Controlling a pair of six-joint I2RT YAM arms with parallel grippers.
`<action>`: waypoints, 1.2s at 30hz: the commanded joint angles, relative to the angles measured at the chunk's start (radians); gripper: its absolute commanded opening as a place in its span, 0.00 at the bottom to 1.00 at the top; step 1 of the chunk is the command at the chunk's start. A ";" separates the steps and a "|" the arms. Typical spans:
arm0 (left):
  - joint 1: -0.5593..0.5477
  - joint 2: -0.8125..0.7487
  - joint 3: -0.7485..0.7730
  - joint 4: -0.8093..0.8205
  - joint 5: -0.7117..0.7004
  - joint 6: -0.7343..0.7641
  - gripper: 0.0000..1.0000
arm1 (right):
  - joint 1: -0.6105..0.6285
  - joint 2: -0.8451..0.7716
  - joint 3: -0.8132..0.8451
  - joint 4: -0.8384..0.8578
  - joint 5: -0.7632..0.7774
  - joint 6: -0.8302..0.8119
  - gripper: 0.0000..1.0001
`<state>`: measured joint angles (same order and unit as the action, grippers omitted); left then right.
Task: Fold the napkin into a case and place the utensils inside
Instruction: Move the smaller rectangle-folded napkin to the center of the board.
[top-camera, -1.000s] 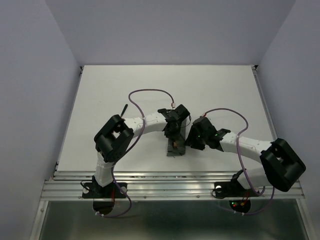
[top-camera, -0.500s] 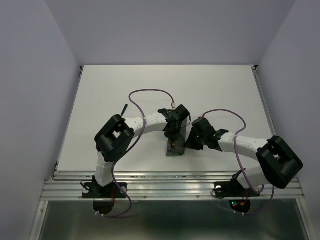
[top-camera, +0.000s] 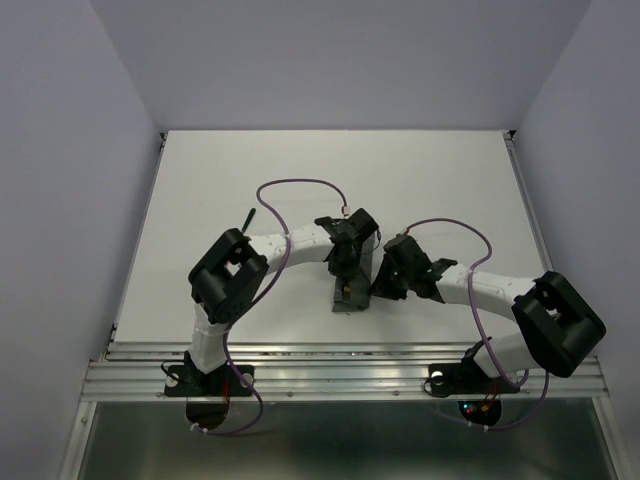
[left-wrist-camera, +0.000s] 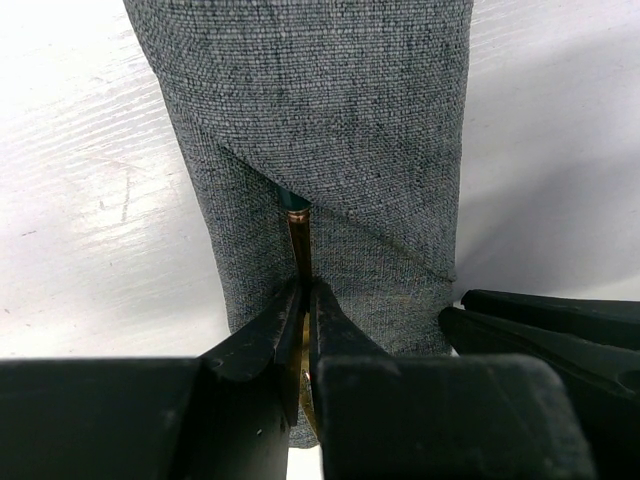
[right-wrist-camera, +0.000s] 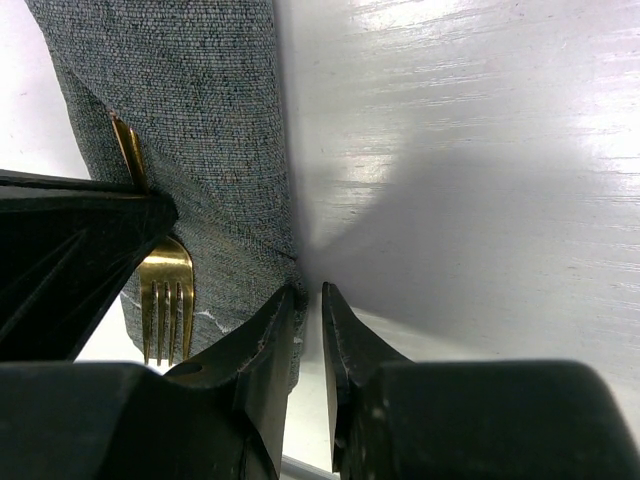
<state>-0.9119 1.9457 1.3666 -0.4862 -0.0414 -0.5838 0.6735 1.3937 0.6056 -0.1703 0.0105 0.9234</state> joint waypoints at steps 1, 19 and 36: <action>0.013 -0.047 -0.026 -0.025 -0.023 0.018 0.15 | -0.005 -0.001 -0.006 0.028 0.009 0.002 0.23; 0.024 -0.085 -0.023 -0.034 -0.015 0.027 0.37 | -0.005 -0.012 0.002 0.012 0.013 0.000 0.27; 0.126 -0.278 0.026 -0.207 -0.176 0.093 0.38 | -0.014 -0.177 0.117 -0.202 0.163 -0.052 0.65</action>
<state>-0.8642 1.7569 1.3613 -0.6247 -0.1310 -0.5339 0.6670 1.2659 0.6640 -0.3126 0.1028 0.8932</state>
